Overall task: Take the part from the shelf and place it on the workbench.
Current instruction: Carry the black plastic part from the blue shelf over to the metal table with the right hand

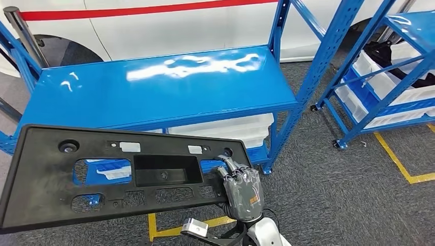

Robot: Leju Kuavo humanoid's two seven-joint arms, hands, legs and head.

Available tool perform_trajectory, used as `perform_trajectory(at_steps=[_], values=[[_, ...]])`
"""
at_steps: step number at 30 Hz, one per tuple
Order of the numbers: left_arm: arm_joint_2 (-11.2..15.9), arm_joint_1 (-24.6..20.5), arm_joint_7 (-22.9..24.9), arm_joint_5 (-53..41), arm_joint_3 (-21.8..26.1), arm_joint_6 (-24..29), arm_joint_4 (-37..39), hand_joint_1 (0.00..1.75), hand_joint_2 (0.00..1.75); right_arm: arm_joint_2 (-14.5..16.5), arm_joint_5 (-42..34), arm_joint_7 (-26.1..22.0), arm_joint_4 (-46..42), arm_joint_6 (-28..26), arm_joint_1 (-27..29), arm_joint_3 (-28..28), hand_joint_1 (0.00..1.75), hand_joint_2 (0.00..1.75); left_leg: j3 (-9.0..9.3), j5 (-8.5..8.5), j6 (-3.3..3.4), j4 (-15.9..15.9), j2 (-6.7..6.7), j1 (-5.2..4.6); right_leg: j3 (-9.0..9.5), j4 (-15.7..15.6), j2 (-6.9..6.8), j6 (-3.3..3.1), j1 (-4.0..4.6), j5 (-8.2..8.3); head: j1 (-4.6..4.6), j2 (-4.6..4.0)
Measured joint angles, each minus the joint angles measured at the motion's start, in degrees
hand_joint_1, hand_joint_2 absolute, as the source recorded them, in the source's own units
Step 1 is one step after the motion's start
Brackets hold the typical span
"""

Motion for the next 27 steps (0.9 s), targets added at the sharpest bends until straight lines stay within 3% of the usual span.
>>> perform_trajectory(at_steps=[1, 3, 5, 7, 8, 9, 11, 13, 15, 16, 18, 20, 21, 23, 24, 27], values=[[0.0, 0.0, 0.0, 0.0, 0.0, 0.0, 0.0, 0.00, 1.75, 0.0, 0.0, 0.0, 0.0, 0.0, 0.1, -0.1, 1.75, 1.75, 0.03, -0.22, -0.33, 0.1, -0.06, 0.05, 0.04, -0.4, 0.50, -0.38, -0.13, 0.29, -0.01, 0.00], [0.0, -0.1, 0.0, 0.0, 0.1, 0.0, 0.0, 0.00, 1.75, 0.1, 0.0, 0.0, 0.0, 0.0, 0.2, -0.2, 1.75, 1.75, -1.01, -2.33, -0.83, 2.8, -1.67, 0.20, 0.22, -1.2, 1.45, -1.32, -0.48, 0.95, -0.04, 0.00], [0.0, 0.0, -0.1, 0.0, 0.2, 0.1, 0.0, 0.00, 1.75, 0.1, 0.0, 0.0, 0.0, 0.0, 0.4, -0.2, 1.75, 1.75, -3.95, -6.02, -1.09, 9.4, -3.69, 0.39, 0.08, -1.3, 2.40, -1.85, -0.53, 1.25, -0.07, 0.00], [0.0, 0.2, 0.0, 0.0, 0.2, 0.1, 0.0, 0.00, 1.75, 0.1, 0.0, 0.0, 0.0, 0.0, 0.8, -0.4, 1.75, 1.75, -6.48, -7.57, -1.27, 14.8, -4.20, 0.42, -0.20, -1.0, 3.61, -1.94, -0.44, 1.28, -0.06, 0.00], [0.0, 0.3, 0.0, 0.0, 0.3, 0.2, 0.0, 0.00, 1.75, 0.1, 0.0, 0.0, 0.0, -0.1, 1.1, -0.4, 1.75, 1.75, -6.48, -6.76, -1.30, 14.8, -4.27, 0.43, -0.30, -0.8, 4.27, -1.91, -0.42, 1.25, -0.05, 0.00], [0.0, 0.3, 0.0, 0.0, 0.3, 0.2, 0.0, 0.00, 1.75, 0.1, 0.0, 0.0, 0.0, -0.1, 1.4, -0.5, 1.75, 1.75, -5.47, -5.01, -1.26, 12.6, -4.46, 0.45, -0.38, -0.6, 4.95, -1.83, -0.43, 1.20, -0.06, 0.00], [0.0, 0.3, 0.0, 0.0, 0.3, 0.2, 0.0, 0.00, 1.75, 0.1, 0.0, 0.0, 0.0, -0.1, 1.6, -0.6, 1.75, 1.75, -2.13, -1.59, -1.00, 5.3, -6.11, 0.55, -0.67, 0.2, 6.16, -1.44, -0.38, 0.96, -0.06, 0.00], [0.1, 0.2, 0.0, 0.0, 0.4, 0.2, 0.0, 0.00, 1.75, 0.1, 0.0, 0.0, 0.0, -0.1, 1.6, -0.8, 1.75, 1.75, -0.35, -0.66, -0.65, 1.4, -7.70, 0.53, -1.27, 0.8, 7.22, -0.80, -0.40, 0.87, -0.05, 0.00], [0.1, 0.2, 0.0, 0.0, 0.4, 0.2, 0.0, 0.00, 1.75, 0.1, 0.1, 0.0, 0.0, -0.1, 1.8, -1.0, 1.75, 1.75, -0.25, -0.67, -0.14, 0.9, -7.46, 0.45, -1.75, 0.8, 8.15, -0.01, -0.53, 1.16, -0.05, 0.00], [0.0, 0.1, -0.1, 0.0, 0.4, 0.2, 0.0, 0.00, 1.75, 0.1, 0.1, 0.0, 0.0, -0.1, 2.0, -1.1, 1.75, 1.75, -0.22, -0.43, 0.25, 0.6, -6.92, 0.51, -1.84, 0.9, 8.10, 0.33, -0.58, 1.19, -0.05, 0.00], [0.0, 0.1, -0.2, 0.1, 0.4, 0.2, 0.0, 0.00, 1.75, 0.1, 0.4, -0.2, -0.1, -0.2, 2.3, -1.6, 1.75, 1.75, -0.11, 0.04, 1.08, 0.1, -5.81, 0.74, -2.81, 2.9, 6.33, 0.92, -0.54, -0.23, 0.14, 0.00], [0.0, 0.2, -0.2, 0.1, 0.4, 0.1, 0.0, 0.00, 1.75, 0.1, 0.8, -0.6, -0.2, -0.2, 2.6, -2.2, 1.75, 1.75, -0.14, 0.16, 1.47, -0.1, -4.69, 0.71, -5.53, 8.8, 3.95, 1.45, -0.70, -3.63, 0.32, 0.00], [0.0, 0.3, -0.2, 0.1, 0.5, 0.0, 0.0, 0.00, 1.75, 0.1, 0.9, -1.0, -0.3, -0.2, 2.9, -2.7, 1.75, 1.75, -0.19, 0.14, 1.51, -0.1, -4.04, 0.67, -7.30, 12.5, 3.43, 1.71, -0.89, -5.31, 0.32, 0.00], [0.0, 0.4, -0.3, 0.2, 0.5, 0.0, 0.0, 0.00, 1.75, 0.1, 1.1, -1.5, -0.6, -0.2, 3.9, -3.9, 1.75, 1.75, -0.23, 0.09, 1.47, -0.1, -2.74, 0.66, -9.05, 16.4, 2.92, 2.08, -1.25, -6.12, 0.32, 0.00], [0.0, 0.4, -0.3, 0.3, 0.5, 0.0, 0.0, 0.00, 1.75, 0.1, 1.1, -1.7, -0.7, -0.2, 4.4, -4.5, 1.75, 1.75, -0.19, 0.04, 1.40, -0.1, -2.20, 0.67, -8.23, 14.9, 2.69, 2.14, -1.37, -4.91, 0.33, 0.00], [0.0, 0.3, -0.4, 0.5, 0.6, 0.1, 0.0, 0.00, 1.75, 0.1, 1.2, -1.7, -1.5, -0.2, 5.2, -5.8, 1.75, 1.75, 0.20, -0.28, 0.85, -0.1, -0.73, 0.55, -2.11, 3.4, 0.00, 1.55, -1.10, -0.27, 0.31, 0.00]])
